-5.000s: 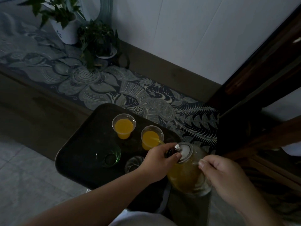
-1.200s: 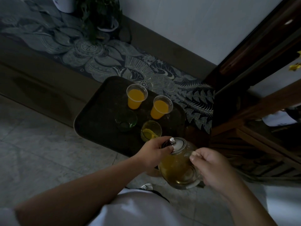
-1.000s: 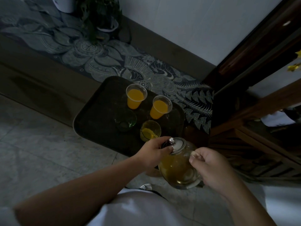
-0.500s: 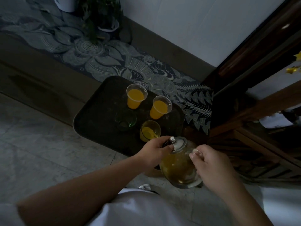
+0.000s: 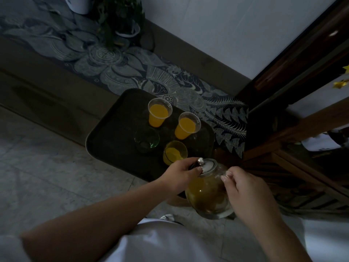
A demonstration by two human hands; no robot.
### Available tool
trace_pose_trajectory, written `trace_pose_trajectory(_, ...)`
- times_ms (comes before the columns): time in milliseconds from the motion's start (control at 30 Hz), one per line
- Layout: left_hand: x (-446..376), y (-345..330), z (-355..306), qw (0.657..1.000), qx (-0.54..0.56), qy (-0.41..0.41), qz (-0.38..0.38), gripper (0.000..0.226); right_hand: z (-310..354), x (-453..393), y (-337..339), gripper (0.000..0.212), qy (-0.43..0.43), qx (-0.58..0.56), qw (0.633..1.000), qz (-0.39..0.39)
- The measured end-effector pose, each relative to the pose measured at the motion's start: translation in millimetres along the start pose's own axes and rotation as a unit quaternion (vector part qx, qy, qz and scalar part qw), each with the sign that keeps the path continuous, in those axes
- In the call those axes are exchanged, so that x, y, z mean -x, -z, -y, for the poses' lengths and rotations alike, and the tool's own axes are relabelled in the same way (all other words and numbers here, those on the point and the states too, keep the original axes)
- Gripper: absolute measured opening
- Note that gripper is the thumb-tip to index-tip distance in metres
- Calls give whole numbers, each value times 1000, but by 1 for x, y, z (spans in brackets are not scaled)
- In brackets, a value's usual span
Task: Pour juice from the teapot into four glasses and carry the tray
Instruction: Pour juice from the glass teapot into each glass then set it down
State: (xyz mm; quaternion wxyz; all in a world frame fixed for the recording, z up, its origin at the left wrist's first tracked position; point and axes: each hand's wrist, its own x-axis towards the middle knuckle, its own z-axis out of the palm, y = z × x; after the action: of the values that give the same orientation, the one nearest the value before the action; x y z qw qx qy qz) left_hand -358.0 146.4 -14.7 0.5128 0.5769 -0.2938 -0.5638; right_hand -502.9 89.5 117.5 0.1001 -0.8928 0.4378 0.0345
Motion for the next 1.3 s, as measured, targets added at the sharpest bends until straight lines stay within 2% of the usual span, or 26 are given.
trace_pose_trajectory(200,2,1,-1,1000,15,0,-1,38,-1,-1,0,19,28,-8,999,-22)
trace_pose_trajectory(467,2,-1,0,999,33,5,-7,36,0,-2,1,12,41,-5,998,-48)
trace_pose_trajectory(633,1,-3,1,999,38,6,-6,39,-2,-1,3,16,57,-2,996,-63)
trace_pose_trajectory(1300,3,-6,-4,1000,12,-17,-8,35,-7,4,4,18,60,-21,996,-69)
